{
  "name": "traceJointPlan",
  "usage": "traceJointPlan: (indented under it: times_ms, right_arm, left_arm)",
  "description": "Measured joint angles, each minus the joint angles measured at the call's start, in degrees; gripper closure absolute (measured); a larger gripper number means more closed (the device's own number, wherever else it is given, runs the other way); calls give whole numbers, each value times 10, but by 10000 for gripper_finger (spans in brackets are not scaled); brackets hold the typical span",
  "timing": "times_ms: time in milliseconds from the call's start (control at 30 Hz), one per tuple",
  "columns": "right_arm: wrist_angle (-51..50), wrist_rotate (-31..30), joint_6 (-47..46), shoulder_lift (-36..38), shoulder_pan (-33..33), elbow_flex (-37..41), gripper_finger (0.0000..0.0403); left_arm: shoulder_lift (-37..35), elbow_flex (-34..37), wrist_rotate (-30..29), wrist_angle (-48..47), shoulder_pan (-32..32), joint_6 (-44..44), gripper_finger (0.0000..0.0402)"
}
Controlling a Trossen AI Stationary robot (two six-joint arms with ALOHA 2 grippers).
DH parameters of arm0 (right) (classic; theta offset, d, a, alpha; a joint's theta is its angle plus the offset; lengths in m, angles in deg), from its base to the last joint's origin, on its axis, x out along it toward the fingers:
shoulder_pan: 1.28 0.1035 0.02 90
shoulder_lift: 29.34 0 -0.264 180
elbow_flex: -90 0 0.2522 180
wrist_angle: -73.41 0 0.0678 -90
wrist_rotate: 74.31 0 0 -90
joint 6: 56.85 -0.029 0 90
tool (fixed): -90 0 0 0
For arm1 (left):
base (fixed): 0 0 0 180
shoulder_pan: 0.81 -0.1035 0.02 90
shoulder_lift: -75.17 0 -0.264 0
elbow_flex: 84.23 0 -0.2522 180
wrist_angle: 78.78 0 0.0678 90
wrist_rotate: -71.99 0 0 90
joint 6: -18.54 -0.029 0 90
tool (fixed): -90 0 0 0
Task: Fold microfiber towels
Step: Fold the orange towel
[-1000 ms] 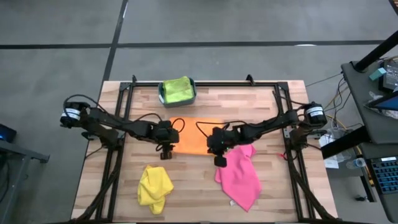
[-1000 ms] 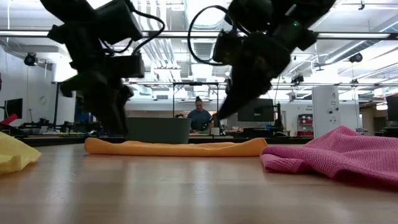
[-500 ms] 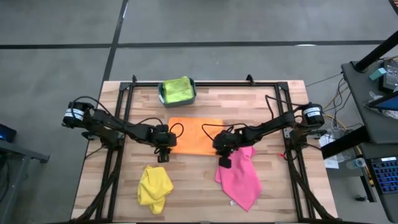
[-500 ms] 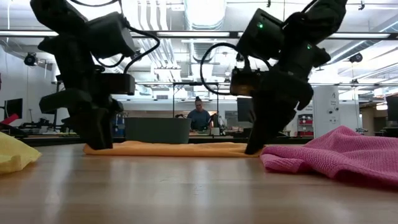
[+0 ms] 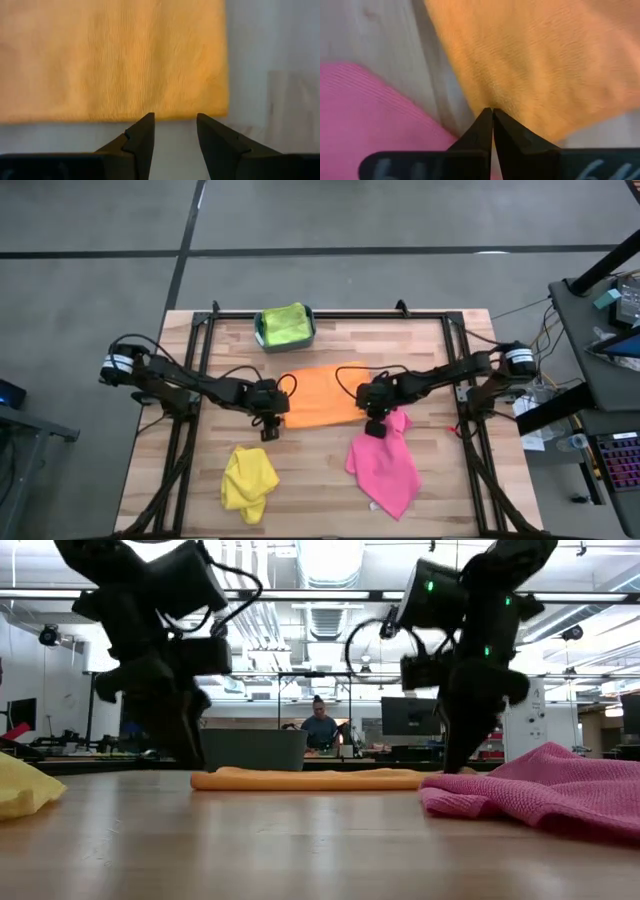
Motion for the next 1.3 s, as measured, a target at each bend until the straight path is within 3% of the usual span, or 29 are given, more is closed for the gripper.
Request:
traceJointPlan:
  times_ms: [267, 500, 700, 967, 1133, 1300]
  right_arm:
    - [-58, 11, -72, 75, -49, 0, 389]
    - [-40, 35, -154, 94, -128, 21, 323]
    - [44, 35, -214, 74, -178, 63, 239]
    - [94, 38, -216, 17, -197, 66, 153]
    - [148, 55, -215, -13, -197, 64, 125]
    - [217, 92, -222, -26, -197, 65, 122]
  left_arm:
    - [-32, -4, -18, 14, -2, -61, 269]
    - [-35, 2, -45, 71, -3, -115, 269]
    - [-35, 19, -51, 96, -15, -113, 269]
    - [-25, 30, -52, 108, -19, -99, 269]
    - [-25, 32, -52, 114, -20, -98, 269]
    - [-25, 33, -52, 116, -21, -98, 269]
